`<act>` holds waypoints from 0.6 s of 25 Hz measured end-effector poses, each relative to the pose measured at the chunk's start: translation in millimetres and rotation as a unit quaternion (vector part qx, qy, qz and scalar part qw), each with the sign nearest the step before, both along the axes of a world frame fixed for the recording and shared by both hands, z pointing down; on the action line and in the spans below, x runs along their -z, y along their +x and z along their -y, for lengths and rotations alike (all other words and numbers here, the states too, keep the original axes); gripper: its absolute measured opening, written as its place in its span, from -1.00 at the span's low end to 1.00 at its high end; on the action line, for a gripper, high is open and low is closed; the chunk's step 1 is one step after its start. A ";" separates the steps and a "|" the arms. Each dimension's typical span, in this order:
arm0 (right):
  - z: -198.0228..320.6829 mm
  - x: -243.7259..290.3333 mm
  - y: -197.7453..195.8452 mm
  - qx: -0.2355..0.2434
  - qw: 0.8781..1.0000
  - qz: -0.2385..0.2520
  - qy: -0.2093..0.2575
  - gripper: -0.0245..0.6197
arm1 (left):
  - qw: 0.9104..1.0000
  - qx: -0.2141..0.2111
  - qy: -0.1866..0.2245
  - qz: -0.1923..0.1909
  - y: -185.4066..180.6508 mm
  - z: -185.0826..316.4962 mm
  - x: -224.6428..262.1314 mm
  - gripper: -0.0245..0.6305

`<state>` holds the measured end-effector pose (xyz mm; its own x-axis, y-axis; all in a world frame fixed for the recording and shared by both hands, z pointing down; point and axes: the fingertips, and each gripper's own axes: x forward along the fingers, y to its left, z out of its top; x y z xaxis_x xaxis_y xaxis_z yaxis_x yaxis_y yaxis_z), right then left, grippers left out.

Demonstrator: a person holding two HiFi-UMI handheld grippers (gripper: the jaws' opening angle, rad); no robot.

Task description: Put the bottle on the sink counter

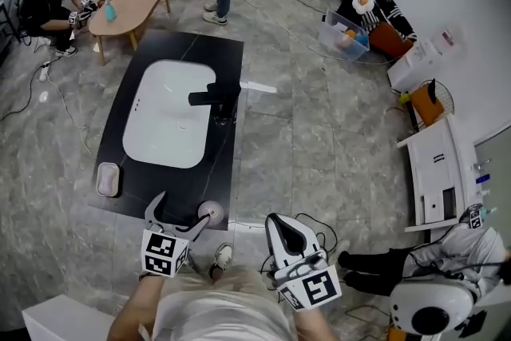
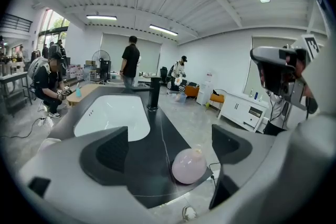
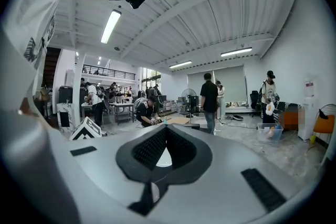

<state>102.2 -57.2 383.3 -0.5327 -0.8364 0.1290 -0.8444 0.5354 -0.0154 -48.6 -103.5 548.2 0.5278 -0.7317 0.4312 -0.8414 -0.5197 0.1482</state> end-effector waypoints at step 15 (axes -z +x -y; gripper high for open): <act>6.4 43.4 -19.1 0.007 0.999 0.019 0.040 -0.89 | 0.995 0.082 0.062 -0.010 -76.4 -0.4 72.2 -0.58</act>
<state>83.1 -63.6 339.8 -0.5477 -0.8357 0.0411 -0.8364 0.5481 -0.0033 -125.0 -103.1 476.0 0.4048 -0.8550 0.3242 -0.9138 -0.3915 0.1086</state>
